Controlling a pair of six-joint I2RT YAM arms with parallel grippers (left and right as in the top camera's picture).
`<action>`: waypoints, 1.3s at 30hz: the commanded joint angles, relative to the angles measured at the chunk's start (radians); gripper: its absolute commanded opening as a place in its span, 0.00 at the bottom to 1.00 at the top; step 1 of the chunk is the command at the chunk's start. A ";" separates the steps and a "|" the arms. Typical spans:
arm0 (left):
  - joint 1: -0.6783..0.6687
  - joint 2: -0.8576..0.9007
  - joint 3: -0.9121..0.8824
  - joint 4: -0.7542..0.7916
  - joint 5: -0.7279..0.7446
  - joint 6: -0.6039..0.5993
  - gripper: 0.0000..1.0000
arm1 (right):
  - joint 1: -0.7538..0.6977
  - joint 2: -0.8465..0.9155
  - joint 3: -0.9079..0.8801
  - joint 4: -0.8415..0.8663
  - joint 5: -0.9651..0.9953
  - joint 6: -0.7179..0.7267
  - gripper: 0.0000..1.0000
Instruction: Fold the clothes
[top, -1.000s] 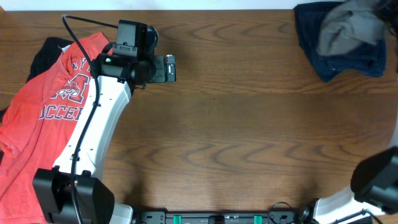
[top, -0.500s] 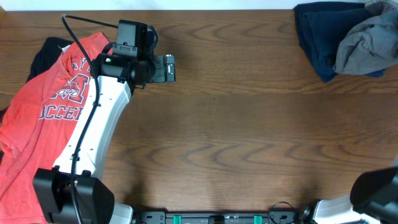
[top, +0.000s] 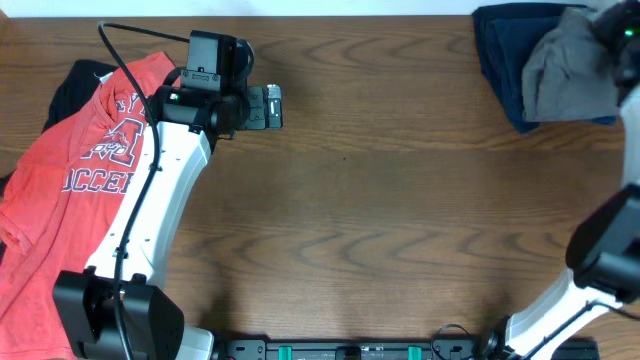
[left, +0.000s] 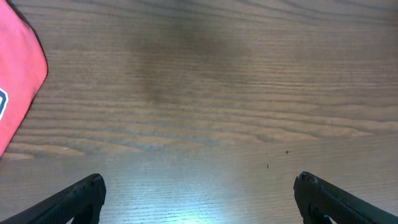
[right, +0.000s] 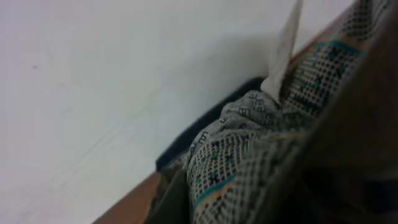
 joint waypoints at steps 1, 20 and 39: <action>0.003 0.013 0.009 0.000 -0.013 0.009 0.98 | 0.051 0.064 0.019 0.146 0.008 -0.004 0.63; 0.003 0.013 0.009 0.000 -0.013 0.009 0.98 | 0.060 -0.104 0.019 -0.234 0.018 -0.275 0.99; 0.003 0.013 0.009 0.000 -0.025 0.009 0.98 | 0.048 0.130 0.018 -0.364 0.057 -0.272 0.04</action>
